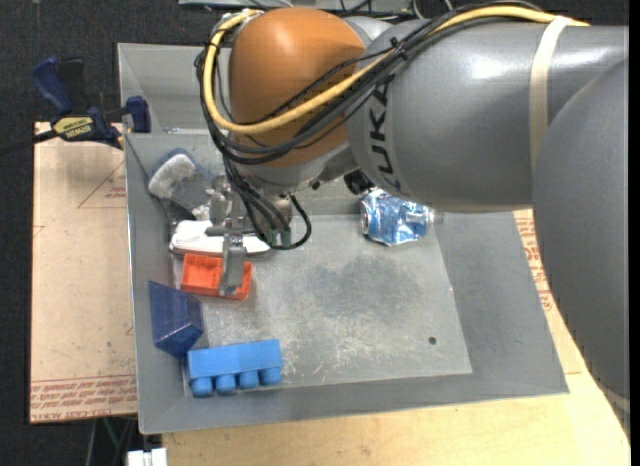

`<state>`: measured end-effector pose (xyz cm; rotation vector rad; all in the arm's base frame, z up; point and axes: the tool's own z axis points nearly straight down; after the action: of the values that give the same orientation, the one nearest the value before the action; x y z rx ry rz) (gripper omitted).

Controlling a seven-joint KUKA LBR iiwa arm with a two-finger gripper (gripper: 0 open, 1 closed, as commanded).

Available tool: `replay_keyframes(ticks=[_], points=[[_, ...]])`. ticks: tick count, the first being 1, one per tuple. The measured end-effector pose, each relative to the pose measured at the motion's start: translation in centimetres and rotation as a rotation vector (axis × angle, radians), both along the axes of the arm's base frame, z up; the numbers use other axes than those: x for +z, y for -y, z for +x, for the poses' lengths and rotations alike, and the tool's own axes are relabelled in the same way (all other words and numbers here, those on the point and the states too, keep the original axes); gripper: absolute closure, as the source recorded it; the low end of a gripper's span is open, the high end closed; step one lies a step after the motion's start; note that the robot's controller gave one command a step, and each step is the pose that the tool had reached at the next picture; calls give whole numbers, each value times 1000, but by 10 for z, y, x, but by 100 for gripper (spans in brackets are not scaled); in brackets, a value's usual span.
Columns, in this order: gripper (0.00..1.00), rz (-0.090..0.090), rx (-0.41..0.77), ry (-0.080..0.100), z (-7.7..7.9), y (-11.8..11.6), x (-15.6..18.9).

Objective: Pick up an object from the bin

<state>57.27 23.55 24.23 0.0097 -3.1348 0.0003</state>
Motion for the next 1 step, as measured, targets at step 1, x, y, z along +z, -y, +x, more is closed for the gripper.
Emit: replay_keyframes(ticks=[1], points=[[0, 2, -6, 8, 2, 2, 5]])
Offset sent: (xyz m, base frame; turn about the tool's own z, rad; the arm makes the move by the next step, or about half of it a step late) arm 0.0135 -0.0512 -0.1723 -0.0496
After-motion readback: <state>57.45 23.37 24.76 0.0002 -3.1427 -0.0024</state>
